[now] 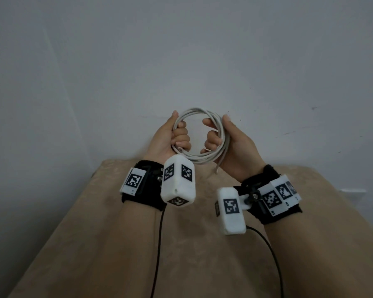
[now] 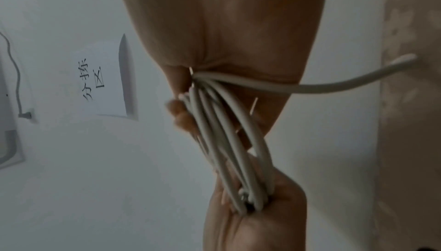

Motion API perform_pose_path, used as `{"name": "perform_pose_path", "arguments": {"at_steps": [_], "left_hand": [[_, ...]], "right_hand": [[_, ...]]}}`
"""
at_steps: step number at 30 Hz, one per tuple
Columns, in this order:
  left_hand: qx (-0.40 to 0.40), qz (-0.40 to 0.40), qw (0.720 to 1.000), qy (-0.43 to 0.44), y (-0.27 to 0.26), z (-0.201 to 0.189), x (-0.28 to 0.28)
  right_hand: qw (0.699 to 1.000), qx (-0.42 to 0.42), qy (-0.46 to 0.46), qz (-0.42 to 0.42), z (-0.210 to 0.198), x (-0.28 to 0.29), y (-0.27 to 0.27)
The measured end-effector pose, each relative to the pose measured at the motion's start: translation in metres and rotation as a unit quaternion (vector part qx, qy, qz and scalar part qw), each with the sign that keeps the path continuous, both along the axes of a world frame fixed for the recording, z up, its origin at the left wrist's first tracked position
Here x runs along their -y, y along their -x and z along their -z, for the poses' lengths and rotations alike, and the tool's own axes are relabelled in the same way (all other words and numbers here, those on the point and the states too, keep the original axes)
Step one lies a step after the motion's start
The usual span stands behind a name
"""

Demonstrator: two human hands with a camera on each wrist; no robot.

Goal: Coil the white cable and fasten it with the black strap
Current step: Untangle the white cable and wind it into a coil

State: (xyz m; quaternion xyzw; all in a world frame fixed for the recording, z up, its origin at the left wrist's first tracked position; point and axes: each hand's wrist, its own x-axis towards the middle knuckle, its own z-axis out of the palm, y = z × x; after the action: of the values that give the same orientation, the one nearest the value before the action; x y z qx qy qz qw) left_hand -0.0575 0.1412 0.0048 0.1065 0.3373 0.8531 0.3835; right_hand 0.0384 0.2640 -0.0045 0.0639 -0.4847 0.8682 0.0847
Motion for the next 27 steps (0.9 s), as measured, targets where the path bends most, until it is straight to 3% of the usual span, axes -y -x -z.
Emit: {"name": "perform_pose_path", "arguments": {"at_steps": [4,11,17,22,27], "left_hand": [[0.030,0.022,0.999,-0.024,-0.002,0.001,-0.006],[-0.018,0.043,0.998,0.035,-0.009,0.001,-0.001],[-0.187,0.073,0.961,0.192,-0.010,0.000,0.012],[-0.338,0.115,0.881,0.309,-0.020,0.001,0.009],[-0.363,0.122,0.863,0.329,-0.023,0.002,0.005]], "right_hand": [[0.998,-0.023,0.057,0.015,-0.001,0.007,0.002],[0.997,-0.001,0.082,0.003,0.000,-0.007,0.001],[0.989,0.104,-0.086,-0.059,-0.003,-0.021,-0.007],[0.955,0.173,-0.236,-0.053,-0.002,-0.016,-0.009],[0.946,0.180,-0.269,-0.033,-0.002,-0.012,-0.008]]}}
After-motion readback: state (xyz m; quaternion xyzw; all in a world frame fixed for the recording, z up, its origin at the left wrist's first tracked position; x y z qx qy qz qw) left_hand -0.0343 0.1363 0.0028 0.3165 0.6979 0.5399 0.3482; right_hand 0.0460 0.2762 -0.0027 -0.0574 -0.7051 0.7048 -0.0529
